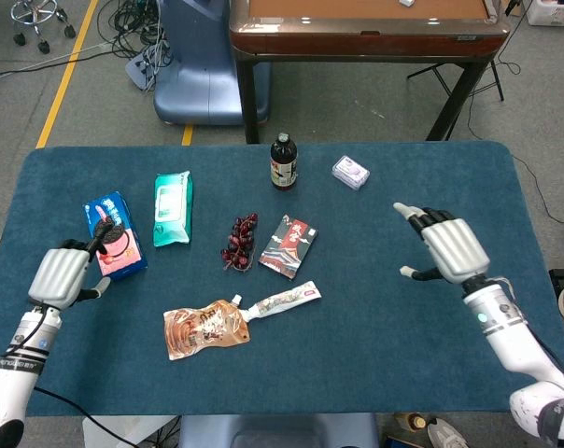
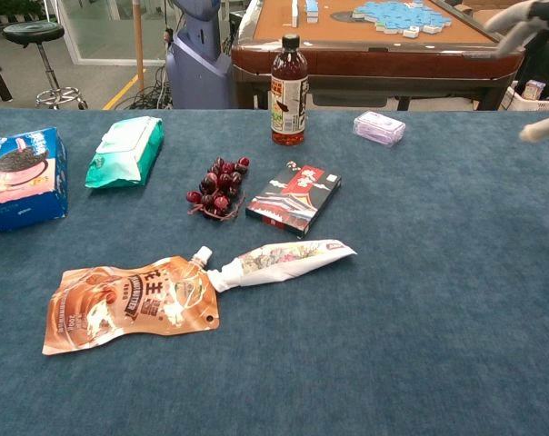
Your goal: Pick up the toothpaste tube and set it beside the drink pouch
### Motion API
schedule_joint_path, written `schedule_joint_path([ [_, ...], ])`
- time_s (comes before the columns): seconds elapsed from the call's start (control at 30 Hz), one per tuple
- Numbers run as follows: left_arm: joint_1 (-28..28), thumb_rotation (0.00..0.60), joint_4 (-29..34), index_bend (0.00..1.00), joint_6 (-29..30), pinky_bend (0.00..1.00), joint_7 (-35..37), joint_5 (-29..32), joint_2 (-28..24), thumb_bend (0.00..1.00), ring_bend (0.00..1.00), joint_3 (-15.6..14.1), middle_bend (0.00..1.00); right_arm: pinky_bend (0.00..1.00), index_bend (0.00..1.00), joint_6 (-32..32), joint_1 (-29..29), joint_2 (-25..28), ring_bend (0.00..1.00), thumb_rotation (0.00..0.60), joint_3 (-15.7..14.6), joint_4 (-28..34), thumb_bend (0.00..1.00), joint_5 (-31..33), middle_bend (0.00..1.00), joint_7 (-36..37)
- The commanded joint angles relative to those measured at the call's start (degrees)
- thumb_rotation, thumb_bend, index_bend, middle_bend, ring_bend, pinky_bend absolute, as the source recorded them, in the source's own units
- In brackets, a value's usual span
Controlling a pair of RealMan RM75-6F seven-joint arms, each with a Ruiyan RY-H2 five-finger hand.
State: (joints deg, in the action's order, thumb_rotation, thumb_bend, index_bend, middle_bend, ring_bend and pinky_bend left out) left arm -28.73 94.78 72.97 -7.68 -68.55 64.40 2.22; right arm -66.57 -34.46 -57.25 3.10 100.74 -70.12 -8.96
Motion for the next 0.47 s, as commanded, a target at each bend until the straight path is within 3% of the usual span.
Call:
schedule_joint_path([
  [0.03, 5.3, 0.6, -1.6, 0.07, 5.9, 0.25, 2.5, -2.1, 1.7, 0.26, 0.36, -1.2, 0.33, 0.26, 0.13, -10.4, 8.4, -0.9, 0.24, 0.6, -2.3, -3.6, 0.01, -3.2, 0.27, 2.6],
  [0.23, 11.3, 0.6, -3.8, 0.1, 13.6, 0.24, 3.3, -3.8, 3.9, 0.26, 0.36, -1.3, 0.33, 0.31, 0.3, -21.5, 17.4, -3.9, 0.32, 0.6, -3.8, -6.4, 0.03, -7.0, 0.38, 6.0],
  [0.47, 16.1, 0.6, -3.2, 0.12, 18.8, 0.24, 1.5, -8.1, 5.4, 0.26, 0.36, -3.1, 0.33, 0.33, 0.37, -24.9, 23.1, -5.2, 0.36, 0.6, -5.1, -6.9, 0.04, -8.7, 0.44, 7.3],
])
